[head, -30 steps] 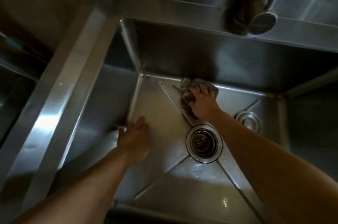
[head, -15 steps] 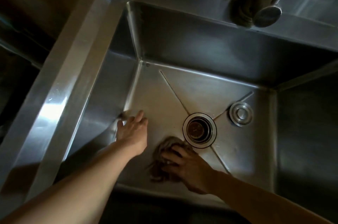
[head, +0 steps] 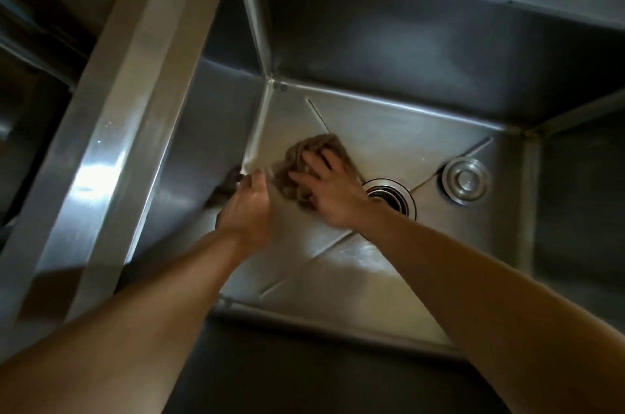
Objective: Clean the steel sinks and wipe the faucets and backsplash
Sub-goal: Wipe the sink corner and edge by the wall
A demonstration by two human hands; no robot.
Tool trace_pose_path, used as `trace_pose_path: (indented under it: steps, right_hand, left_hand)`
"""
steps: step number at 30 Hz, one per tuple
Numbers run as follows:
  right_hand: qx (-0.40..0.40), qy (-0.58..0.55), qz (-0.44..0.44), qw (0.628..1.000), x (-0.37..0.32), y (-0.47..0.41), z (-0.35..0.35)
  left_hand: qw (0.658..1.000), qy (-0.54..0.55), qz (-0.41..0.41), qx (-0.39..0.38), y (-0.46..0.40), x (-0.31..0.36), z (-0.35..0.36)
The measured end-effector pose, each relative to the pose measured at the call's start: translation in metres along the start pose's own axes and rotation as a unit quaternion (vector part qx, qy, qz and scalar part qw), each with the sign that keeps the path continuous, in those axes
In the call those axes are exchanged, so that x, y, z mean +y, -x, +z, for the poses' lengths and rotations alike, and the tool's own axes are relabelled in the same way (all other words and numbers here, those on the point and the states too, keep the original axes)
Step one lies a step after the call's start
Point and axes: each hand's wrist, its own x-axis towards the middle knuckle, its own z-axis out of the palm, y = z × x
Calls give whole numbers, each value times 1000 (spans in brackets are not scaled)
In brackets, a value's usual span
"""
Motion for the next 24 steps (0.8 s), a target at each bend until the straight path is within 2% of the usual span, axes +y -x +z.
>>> trace_pose_path:
  steps: [5,8,10,12,14,17,19,22,24]
  right_hand:
    - [-10,40,-176,984,-34,89,36]
    - [-67,55,-279,956,-46,123,54]
    - [-97,77,-299,946,-40,139,59]
    - [-91,74,-284,952,-23,141,55]
    - [-46,64,-206,975,2,135,49]
    - [-32,78,-99,991,25,135,36]
    - [-46,80,-94,991,23,153,40]
    - [-54,5,-121,991,28,192,47]
    - [-55,-6,-106,993,43,211,48]
  left_hand:
    - [998,-54,-2,-14,9,12,-2]
    - [995,-91,24,-34,14,18,6]
    - [993,-92,52,-51,17,24,15]
    - [991,-93,72,-68,19,32,22]
    - [989,-106,73,-79,19,39,27]
    - [987,-125,51,-85,18,46,29]
    - [987,-132,43,-85,19,49,30]
    - [988,-123,53,-72,18,58,33]
    - [990,-109,65,-68,16,67,35]
